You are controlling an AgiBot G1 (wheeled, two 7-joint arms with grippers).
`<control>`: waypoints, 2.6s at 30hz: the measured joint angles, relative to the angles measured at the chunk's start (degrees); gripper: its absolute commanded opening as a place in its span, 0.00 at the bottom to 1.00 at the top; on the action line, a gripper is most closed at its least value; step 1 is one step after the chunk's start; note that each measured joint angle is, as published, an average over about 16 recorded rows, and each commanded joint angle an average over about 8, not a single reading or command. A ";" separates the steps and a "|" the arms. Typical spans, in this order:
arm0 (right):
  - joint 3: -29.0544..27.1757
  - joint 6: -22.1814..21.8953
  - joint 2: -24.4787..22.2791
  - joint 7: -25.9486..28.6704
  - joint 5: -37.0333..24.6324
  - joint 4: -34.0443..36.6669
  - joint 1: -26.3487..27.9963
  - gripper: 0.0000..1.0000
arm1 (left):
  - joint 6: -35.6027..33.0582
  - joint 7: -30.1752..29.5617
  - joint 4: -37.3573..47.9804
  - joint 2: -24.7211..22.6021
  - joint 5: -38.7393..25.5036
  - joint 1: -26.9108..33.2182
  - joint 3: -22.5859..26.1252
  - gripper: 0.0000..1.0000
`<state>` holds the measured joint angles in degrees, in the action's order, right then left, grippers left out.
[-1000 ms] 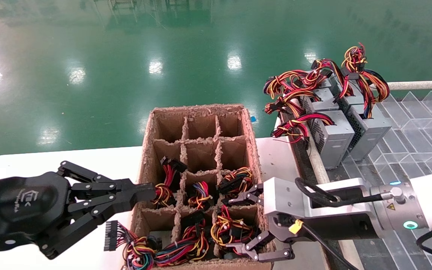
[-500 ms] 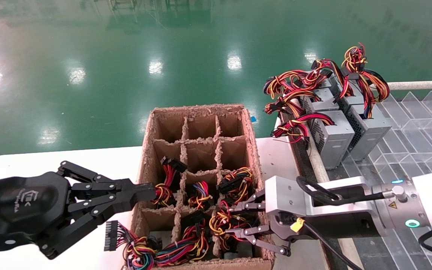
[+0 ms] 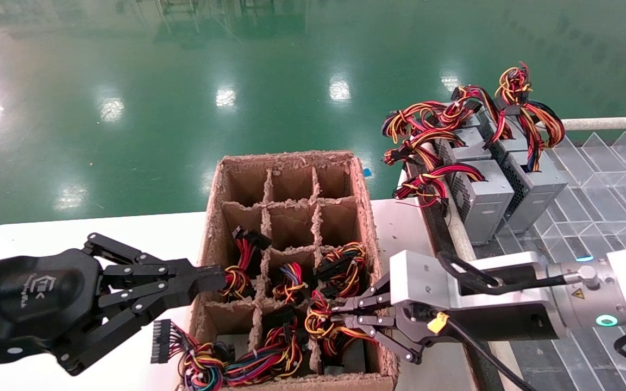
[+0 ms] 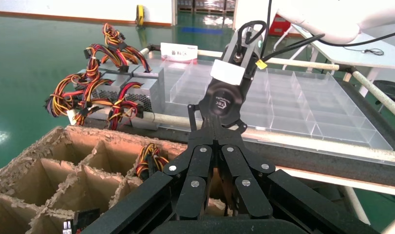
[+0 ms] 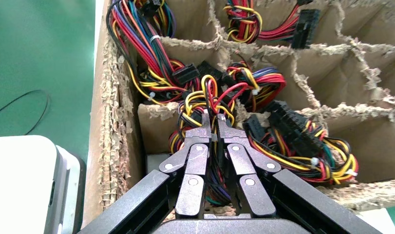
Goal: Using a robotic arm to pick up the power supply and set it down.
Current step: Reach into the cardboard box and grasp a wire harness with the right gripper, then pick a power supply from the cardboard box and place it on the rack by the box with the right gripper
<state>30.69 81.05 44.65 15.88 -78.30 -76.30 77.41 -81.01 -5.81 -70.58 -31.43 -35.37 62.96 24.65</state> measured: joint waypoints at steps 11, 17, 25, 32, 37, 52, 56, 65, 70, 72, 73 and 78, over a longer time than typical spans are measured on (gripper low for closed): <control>-2.84 -0.16 -1.58 0.36 5.54 0.20 -0.60 0.00 | 0.00 0.00 0.00 0.00 0.00 0.00 0.00 0.00; -4.98 -0.14 -2.70 0.92 9.98 0.61 -1.14 0.00 | 0.00 0.00 0.00 0.00 0.00 0.00 0.00 0.00; -8.26 -1.25 -4.12 1.35 15.42 1.35 -1.73 0.00 | 0.00 0.00 0.00 0.00 0.00 0.00 0.00 0.00; -11.54 -3.49 -4.83 0.70 19.41 1.60 -1.82 0.00 | 0.00 0.00 0.00 0.00 0.00 0.00 0.00 0.00; -14.12 -5.37 -5.24 -0.37 21.96 1.25 -1.52 0.00 | 0.00 0.00 0.00 0.00 0.00 0.00 0.00 0.00; -19.23 -8.14 -7.41 -3.27 24.84 -0.04 2.07 0.00 | 0.00 0.00 0.00 0.00 0.00 0.00 0.00 0.00; -19.99 -8.42 -8.48 -3.47 24.68 0.01 3.09 0.00 | 0.00 0.00 0.00 0.00 0.00 0.00 0.00 0.00; -22.37 -9.44 -12.74 -3.34 24.63 0.52 2.94 0.00 | 0.00 0.00 0.00 0.00 0.00 0.00 0.00 0.00; -24.19 -10.26 -16.13 -3.24 24.83 1.33 0.75 0.00 | 0.00 0.00 0.00 0.00 0.00 0.00 0.00 0.00; -24.99 -10.63 -17.59 -3.26 24.93 1.86 -0.56 0.00 | 0.00 0.00 0.00 0.00 0.00 0.00 0.00 0.00; -25.40 -10.82 -18.31 -3.30 24.99 2.18 -1.31 0.00 | 0.00 0.00 0.00 0.00 0.00 0.00 0.00 0.00; -27.36 -11.90 -21.44 -3.90 25.22 4.24 -5.54 0.00 | 0.00 0.00 0.00 0.00 0.00 0.00 0.00 0.00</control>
<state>3.33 69.14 23.21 11.98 -53.08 -72.06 71.87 -81.01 -5.81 -70.58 -31.43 -35.37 62.96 24.65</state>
